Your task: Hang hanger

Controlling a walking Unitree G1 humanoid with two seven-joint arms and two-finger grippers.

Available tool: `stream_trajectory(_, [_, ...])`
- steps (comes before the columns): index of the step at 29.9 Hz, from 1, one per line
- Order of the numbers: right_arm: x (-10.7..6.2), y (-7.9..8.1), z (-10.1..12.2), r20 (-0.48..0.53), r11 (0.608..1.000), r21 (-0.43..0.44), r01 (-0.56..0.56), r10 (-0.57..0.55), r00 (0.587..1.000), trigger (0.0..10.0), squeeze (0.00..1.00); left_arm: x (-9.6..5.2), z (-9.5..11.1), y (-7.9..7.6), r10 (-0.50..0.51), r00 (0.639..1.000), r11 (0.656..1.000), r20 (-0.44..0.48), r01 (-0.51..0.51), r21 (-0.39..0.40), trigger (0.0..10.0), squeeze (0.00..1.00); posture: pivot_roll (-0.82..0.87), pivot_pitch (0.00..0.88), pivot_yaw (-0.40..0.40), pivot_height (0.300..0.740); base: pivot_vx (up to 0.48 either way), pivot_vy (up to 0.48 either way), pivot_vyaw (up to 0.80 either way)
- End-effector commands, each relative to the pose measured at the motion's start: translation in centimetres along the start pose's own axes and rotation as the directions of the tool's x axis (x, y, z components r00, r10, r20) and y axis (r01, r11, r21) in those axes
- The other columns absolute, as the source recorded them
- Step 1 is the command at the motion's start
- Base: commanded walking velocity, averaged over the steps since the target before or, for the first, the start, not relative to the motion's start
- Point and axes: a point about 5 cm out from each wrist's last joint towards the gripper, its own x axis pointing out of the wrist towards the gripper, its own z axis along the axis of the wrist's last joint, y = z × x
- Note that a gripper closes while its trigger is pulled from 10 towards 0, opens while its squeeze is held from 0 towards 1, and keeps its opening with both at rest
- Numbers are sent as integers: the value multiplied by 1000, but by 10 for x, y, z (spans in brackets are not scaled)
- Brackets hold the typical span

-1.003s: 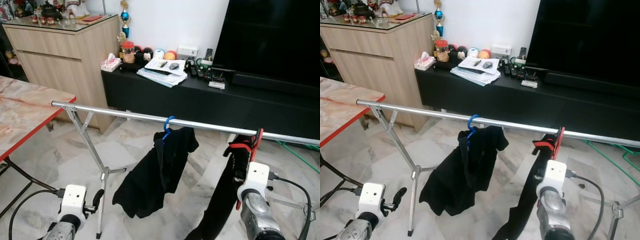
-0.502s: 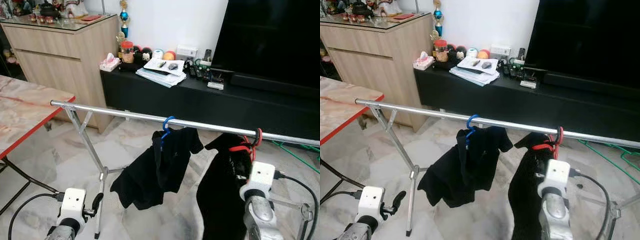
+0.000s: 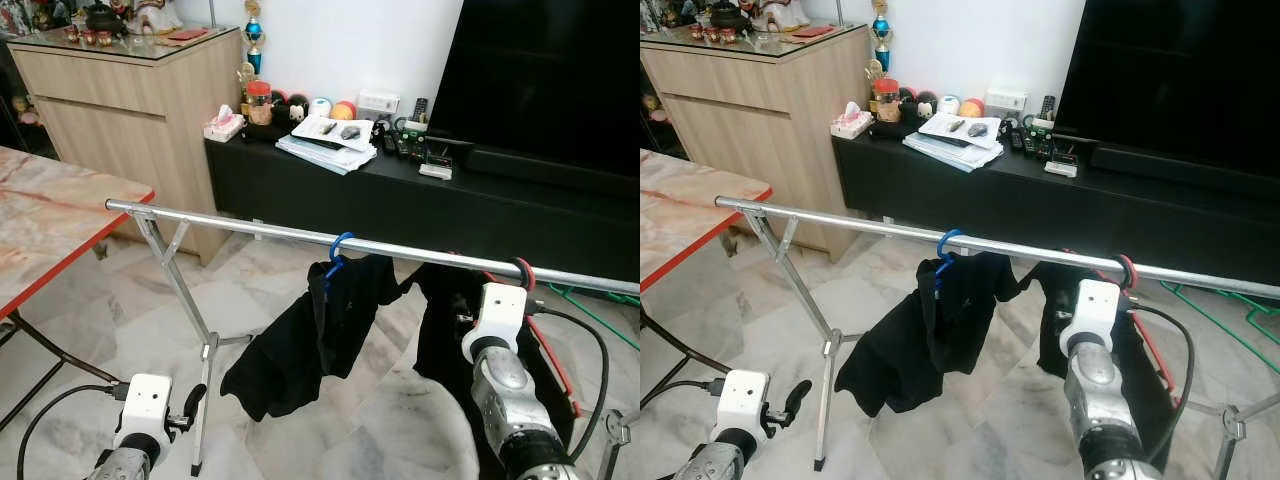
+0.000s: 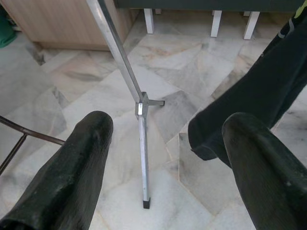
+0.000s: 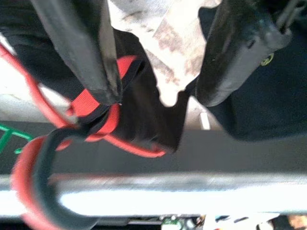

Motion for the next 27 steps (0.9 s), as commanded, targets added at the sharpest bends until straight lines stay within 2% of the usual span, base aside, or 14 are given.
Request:
stream_trajectory(1, [2,-7,2,-2,999,2,35,-35,999,10000,1000,-1,-1,4,11,1000,1000,-4,-11,9,10000,0,147,0,-40,740,0,0,0])
stream_trajectory(6, [0,-12,-2,-5,998,-30,58,-58,998,10000,1000,-1,-1,4,12,1000,1000,-7,-12,10,10000,0,139,0,-35,740,0,0,0])
stream_trajectory(11, [-5,-18,-9,-10,996,-24,87,-88,996,10000,1000,-1,-2,2,5,1000,1000,-11,-5,11,10000,0,131,0,-31,740,0,0,0])
stream_trajectory(12, [-8,-22,-11,-17,995,-30,94,-94,995,10000,400,0,-2,2,2,1000,1000,-11,-2,12,10000,0,128,0,-30,740,0,0,0])
stream_trajectory(13, [-8,-23,-12,-19,995,-34,94,-95,995,10000,0,0,-2,2,1,1000,1000,-12,-1,12,10000,0,128,0,-30,740,0,0,0])
stream_trajectory(27, [-7,-25,-4,-5,994,-48,100,-101,995,10000,0,0,-2,1,-5,1000,1000,-17,5,23,10000,0,134,0,-32,740,0,0,0])
